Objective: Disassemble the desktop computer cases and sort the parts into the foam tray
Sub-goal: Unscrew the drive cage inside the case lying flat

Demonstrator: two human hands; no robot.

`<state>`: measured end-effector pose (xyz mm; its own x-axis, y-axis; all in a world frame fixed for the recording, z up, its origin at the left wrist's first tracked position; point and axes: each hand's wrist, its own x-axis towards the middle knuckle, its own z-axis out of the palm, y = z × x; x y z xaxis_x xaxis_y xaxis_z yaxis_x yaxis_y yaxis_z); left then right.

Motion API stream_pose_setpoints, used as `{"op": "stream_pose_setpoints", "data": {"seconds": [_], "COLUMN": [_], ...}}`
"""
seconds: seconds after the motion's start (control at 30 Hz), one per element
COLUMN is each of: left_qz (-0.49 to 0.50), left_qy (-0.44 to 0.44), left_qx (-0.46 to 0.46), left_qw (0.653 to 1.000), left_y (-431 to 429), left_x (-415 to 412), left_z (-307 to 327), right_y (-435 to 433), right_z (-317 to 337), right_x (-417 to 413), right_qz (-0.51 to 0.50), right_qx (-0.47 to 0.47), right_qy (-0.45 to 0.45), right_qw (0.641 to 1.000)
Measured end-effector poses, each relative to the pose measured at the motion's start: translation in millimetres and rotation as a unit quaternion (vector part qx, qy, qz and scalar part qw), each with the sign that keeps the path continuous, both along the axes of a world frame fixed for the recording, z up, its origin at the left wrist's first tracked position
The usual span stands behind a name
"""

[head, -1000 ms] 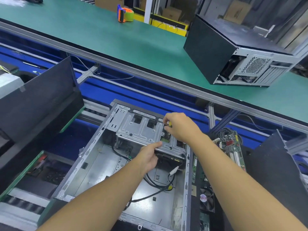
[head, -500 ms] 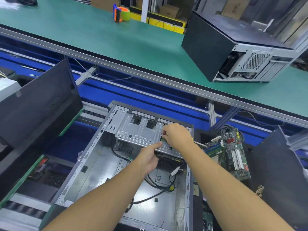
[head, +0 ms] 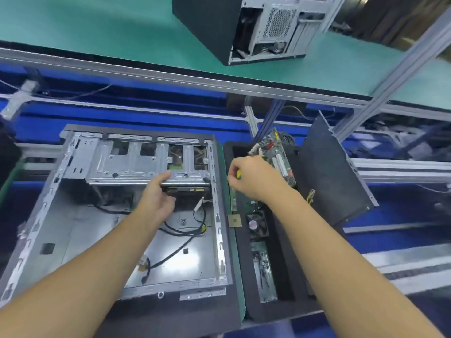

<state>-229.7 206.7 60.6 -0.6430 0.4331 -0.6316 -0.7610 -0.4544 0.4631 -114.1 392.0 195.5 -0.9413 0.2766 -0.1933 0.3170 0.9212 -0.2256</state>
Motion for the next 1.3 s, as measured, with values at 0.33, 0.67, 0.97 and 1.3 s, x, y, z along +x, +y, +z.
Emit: {"op": "stream_pose_setpoints", "data": {"seconds": [0.33,0.67,0.97,1.3], "left_qz": [-0.012,-0.313,-0.335,-0.25], "left_qy": [0.047,0.259,0.482,0.621], "left_qx": [-0.126,-0.364,-0.483,-0.461], "left_qw": [0.991,0.838,0.649,0.583], "left_y": [19.1,6.6,12.3,2.2], "left_x": [30.4,69.2,73.5,61.0], "left_z": [0.6,-7.8,9.1,43.8], "right_y": [31.7,41.6,46.1,5.6], "right_z": [-95.7,-158.1,-156.5,-47.5], "right_x": [90.6,147.2,154.3,57.2], "right_qz": [-0.149,-0.211,-0.215,-0.135], "right_qx": [-0.052,-0.048,-0.051,-0.08], "right_qy": [-0.152,-0.25,-0.242,-0.055], "right_qw": [0.976,0.944,0.945,0.986]}}
